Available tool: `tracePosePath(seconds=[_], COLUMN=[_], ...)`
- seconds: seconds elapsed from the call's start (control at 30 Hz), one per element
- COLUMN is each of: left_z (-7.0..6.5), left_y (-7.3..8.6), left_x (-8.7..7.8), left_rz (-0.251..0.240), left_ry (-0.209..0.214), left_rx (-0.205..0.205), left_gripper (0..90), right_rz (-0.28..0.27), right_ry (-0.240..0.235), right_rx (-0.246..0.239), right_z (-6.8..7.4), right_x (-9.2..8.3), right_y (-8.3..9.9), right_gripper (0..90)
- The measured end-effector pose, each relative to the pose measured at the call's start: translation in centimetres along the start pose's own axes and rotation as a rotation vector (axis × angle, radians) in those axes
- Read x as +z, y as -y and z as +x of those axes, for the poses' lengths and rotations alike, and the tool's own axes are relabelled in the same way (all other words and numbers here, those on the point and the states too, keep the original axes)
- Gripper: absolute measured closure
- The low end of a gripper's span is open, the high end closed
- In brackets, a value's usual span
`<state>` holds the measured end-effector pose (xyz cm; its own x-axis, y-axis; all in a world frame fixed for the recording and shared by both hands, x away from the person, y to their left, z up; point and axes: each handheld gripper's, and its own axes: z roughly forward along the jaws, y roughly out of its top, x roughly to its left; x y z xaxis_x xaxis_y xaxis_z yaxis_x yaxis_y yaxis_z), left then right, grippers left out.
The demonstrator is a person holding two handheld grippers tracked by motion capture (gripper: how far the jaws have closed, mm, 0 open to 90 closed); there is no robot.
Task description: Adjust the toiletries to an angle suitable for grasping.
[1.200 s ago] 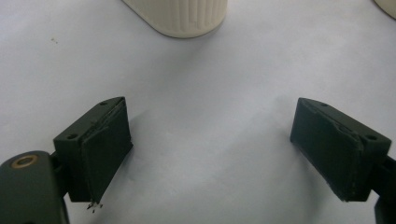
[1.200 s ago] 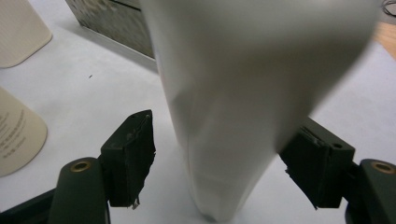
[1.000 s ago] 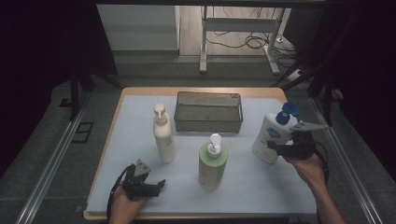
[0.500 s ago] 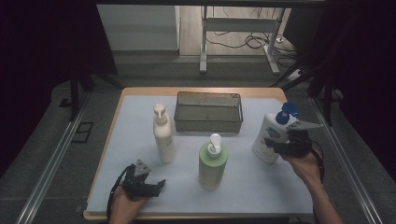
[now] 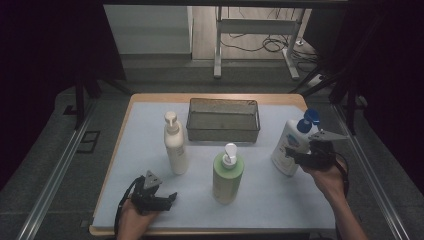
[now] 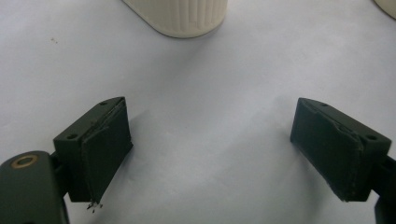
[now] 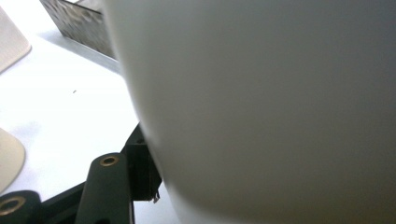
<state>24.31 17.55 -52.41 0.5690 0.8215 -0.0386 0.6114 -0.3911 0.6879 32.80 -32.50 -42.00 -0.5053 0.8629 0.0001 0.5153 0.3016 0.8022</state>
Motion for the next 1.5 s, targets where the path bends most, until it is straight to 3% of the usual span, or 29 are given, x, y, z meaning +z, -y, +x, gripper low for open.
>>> tracePosePath(seconds=[0.43, 1.5], left_z=[0.0, 0.0], left_y=[0.0, 0.0], left_x=[0.0, 0.0], left_rz=[0.0, 0.0], left_ry=[0.0, 0.0], left_rx=[0.0, 0.0], left_gripper=[12.1, 12.1], right_rz=[-0.04, -0.083], right_ry=[-0.03, -0.063], right_rx=[-0.021, -0.046], right_z=[1.8, 5.7], right_x=[-1.1, 0.3], right_y=[-2.4, -8.0], right_gripper=[41.4, 42.5])
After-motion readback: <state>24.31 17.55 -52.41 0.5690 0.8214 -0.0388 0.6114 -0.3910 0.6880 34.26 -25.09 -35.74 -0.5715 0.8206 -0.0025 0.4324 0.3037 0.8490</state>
